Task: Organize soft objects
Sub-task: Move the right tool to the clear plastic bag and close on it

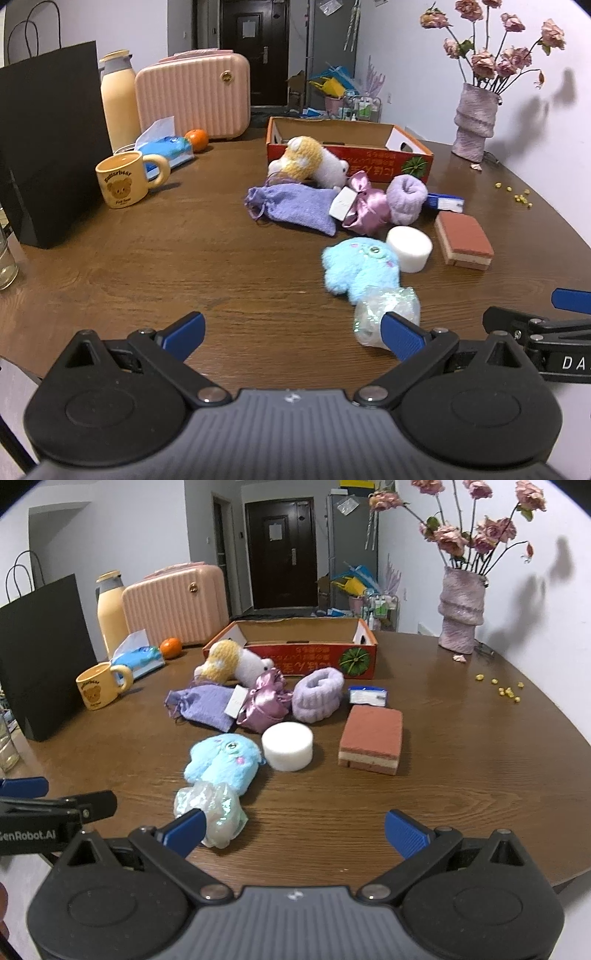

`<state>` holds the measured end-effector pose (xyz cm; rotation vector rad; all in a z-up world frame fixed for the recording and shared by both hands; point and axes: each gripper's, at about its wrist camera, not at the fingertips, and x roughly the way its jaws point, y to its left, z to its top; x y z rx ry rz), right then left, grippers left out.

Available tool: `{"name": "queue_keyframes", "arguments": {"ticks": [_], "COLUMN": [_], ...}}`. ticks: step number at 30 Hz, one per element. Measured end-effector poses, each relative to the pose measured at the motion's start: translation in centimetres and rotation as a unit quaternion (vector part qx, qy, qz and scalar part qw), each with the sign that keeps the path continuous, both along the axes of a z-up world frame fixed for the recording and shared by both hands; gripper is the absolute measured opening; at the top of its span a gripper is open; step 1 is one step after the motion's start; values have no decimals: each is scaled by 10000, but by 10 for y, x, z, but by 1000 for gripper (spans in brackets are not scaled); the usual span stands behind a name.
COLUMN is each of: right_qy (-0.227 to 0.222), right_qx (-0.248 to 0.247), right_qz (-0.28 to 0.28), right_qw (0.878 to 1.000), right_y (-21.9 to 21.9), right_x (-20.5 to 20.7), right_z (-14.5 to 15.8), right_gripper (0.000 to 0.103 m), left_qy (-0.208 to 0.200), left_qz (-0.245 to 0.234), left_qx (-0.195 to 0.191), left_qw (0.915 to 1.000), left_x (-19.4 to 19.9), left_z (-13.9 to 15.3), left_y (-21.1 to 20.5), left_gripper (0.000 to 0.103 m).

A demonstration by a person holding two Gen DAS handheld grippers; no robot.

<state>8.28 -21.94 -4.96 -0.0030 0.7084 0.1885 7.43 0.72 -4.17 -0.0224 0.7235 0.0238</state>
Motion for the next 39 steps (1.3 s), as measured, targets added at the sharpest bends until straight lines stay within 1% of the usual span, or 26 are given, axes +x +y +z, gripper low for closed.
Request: {"name": "queue_keyframes", "arguments": {"ticks": [12, 20, 25, 28, 35, 37, 39], "right_qy": [243, 405, 522, 600, 777, 826, 872], "right_qx": [-14, -98, -163, -195, -326, -363, -391], "right_qz": [285, 293, 274, 255, 178, 169, 172], "right_qw": [9993, 9987, 9981, 9977, 9963, 9958, 9953], "right_y": [30, 51, 64, 71, 86, 90, 93], "right_x": [18, 34, 43, 48, 63, 68, 72], "right_z": [-13, -21, -28, -32, -42, -45, -48], "right_gripper": [103, 102, 100, 96, 93, 90, 83], "left_qy": [131, 207, 196, 260, 370, 408, 424], "left_qz": [189, 101, -38, -36, -68, -83, -96], "left_qx": [6, -92, -145, -195, -303, -347, -376], "left_qw": [9997, 9997, 9997, 9995, 9988, 9985, 9983], "left_x": [14, 30, 38, 45, 59, 63, 66], "left_z": [-14, -25, -30, -35, -46, -49, -52], "left_y": [26, 44, 52, 60, 76, 80, 82], "left_gripper": [103, 103, 103, 103, 103, 103, 103]}}
